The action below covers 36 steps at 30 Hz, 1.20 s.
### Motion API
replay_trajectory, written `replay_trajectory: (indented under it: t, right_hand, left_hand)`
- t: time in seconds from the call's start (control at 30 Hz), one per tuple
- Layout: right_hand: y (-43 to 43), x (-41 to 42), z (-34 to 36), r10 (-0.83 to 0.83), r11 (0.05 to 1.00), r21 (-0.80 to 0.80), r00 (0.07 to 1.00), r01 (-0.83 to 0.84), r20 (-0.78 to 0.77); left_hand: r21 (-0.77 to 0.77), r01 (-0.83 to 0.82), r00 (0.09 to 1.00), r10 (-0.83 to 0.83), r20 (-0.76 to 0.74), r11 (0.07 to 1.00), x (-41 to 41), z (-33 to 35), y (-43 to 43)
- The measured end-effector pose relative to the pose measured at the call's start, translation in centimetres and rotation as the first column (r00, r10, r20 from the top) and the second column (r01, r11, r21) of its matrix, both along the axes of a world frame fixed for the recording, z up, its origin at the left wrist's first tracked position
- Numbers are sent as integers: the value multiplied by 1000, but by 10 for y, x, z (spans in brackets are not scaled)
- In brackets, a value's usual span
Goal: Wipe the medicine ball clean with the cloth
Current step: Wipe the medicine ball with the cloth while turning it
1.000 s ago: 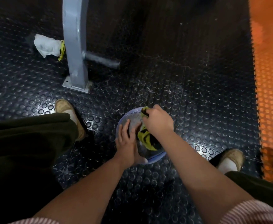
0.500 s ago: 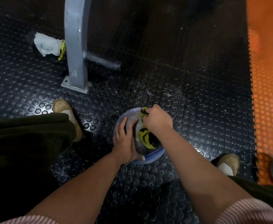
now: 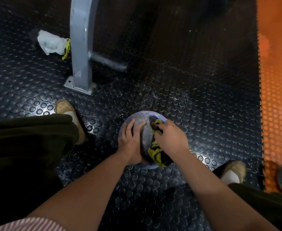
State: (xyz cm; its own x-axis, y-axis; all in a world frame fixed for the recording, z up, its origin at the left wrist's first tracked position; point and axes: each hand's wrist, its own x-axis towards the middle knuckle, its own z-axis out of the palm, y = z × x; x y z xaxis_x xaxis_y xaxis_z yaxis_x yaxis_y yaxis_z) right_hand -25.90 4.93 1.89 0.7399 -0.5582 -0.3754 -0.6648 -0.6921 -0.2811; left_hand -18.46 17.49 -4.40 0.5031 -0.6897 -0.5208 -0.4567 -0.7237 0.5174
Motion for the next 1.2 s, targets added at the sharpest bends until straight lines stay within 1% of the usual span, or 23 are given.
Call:
replay_trajectory:
  t: [0.13,0.27,0.37,0.5,0.63,0.77,0.87,0.97,1.07,1.2]
  right_hand:
    - [-12,29,-8,6,999,-39,1000,-6,12]
    - [-18,51,-8,3,1000,7,999,-2,-52]
    - [-14,41,-4,12,1000,6,999,-12,-39]
    - [-2,3,1,16,1000,14,1000,-16,-22]
    - [-3,-9,4,-12,999,30,1000,13,-20]
    - [-18,19,1,-12,1000,-10,999,11,-51]
    - [-28,40,-1,-4,1000,13,997,5,-79]
    - [-20,29,-2,11,1000,-5,999,-11,-51]
    - [3,-3,-2,21,999,-38,1000,-22,-14]
    - [14,-19,-2,-10,998,-64,999,12,38]
  left_hand:
    - [27,25,1000,-25,10,999,-6,3,3]
    - [-7,-14,1000,14,9,1000,0,2,4]
    - [-30,-44,999,43,-31,999,5,1,1]
    - [-4,-77,996,77,-49,997,2,6,-6]
    - [56,-15,1000,16,-10,998,-3,9,-6]
    - [77,24,1000,-23,-12,997,-4,10,-7]
    - [83,16,1000,-17,13,996,0,11,-10]
    - [53,-51,998,53,-37,997,8,10,-18]
    - [70,-105,991,109,-71,992,14,10,-26]
    - [84,-64,997,67,-33,994,9,9,-26]
